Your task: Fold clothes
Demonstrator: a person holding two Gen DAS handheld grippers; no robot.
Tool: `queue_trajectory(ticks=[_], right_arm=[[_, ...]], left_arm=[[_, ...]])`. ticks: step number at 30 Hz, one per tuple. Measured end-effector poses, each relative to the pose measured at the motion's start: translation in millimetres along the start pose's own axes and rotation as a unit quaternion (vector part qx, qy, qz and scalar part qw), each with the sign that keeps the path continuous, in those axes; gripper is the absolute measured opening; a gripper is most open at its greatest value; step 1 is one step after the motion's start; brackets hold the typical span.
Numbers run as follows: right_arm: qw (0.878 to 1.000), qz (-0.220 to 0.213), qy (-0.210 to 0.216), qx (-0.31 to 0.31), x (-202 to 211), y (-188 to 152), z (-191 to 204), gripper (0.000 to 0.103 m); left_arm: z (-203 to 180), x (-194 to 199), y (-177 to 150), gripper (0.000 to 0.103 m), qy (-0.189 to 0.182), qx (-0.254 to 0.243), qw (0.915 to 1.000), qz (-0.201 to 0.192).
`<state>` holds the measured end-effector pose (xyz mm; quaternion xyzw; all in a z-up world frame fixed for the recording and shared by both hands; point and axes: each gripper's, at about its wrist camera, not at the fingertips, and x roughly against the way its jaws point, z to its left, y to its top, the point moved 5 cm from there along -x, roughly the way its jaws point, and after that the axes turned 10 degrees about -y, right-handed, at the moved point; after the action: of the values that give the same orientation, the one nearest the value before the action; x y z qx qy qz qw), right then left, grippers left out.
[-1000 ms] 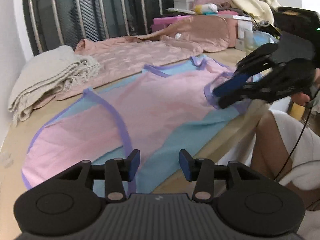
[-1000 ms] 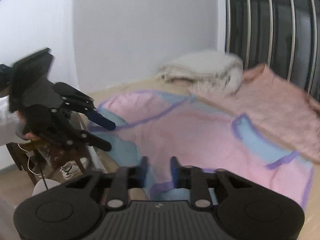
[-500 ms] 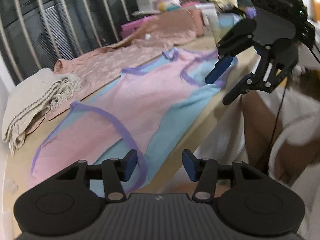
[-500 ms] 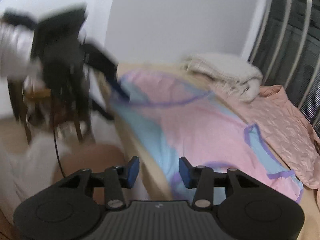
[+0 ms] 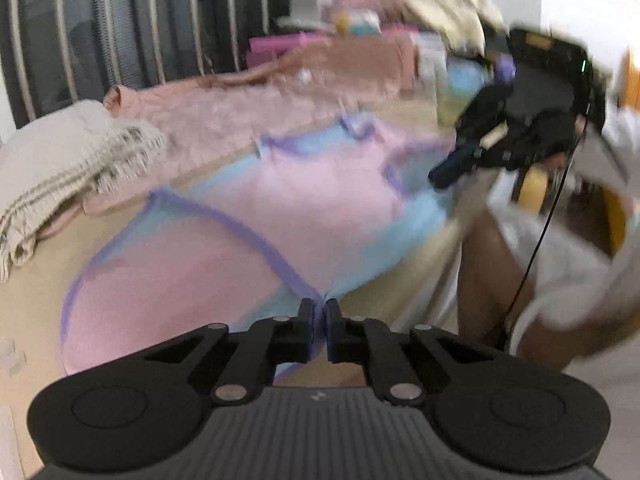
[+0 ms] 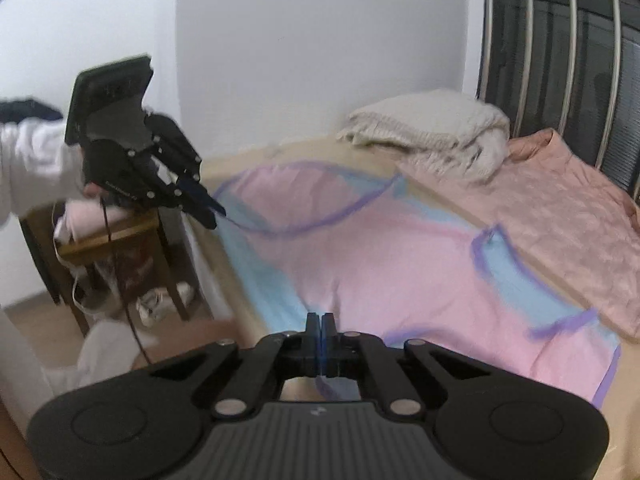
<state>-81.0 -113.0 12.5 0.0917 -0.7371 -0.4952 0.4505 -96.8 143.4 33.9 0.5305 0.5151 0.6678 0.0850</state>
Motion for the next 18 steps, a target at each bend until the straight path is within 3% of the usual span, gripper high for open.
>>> queue_trajectory(ticks=[4,8,9,10,12,14,18], right_arm=[[0.998,-0.007,-0.056,0.0,-29.7,37.9,-41.3,0.0],[0.991,0.014,-0.135,-0.009,-45.8,50.1,-75.1,0.009],[0.99,0.012,-0.141,-0.009,-32.6,46.0,-77.1,0.017],[0.99,0.005,-0.14,-0.012,-15.7,40.0,-77.5,0.036],[0.992,-0.007,-0.125,-0.014,20.5,20.0,-71.2,0.053],[0.995,0.0,-0.099,-0.004,51.0,-10.2,-56.8,0.053],[0.993,0.052,-0.103,0.001,57.1,-55.8,-44.7,0.05]], left_arm=[[50.3,-19.1,29.8,0.007,0.011,0.063,0.9978,-0.014],[96.0,-32.0,21.1,0.033,0.104,0.157,0.9821,0.012],[99.8,-25.0,13.2,0.033,0.121,0.169,0.9781,0.011],[100.8,-15.0,5.3,0.034,0.124,0.182,0.9755,0.003],[94.6,4.0,-8.0,0.041,0.116,0.202,0.9723,-0.024],[83.9,11.5,-15.3,0.048,0.112,0.2,0.9724,-0.042],[72.4,-4.7,-15.8,0.048,0.107,0.18,0.9772,-0.037]])
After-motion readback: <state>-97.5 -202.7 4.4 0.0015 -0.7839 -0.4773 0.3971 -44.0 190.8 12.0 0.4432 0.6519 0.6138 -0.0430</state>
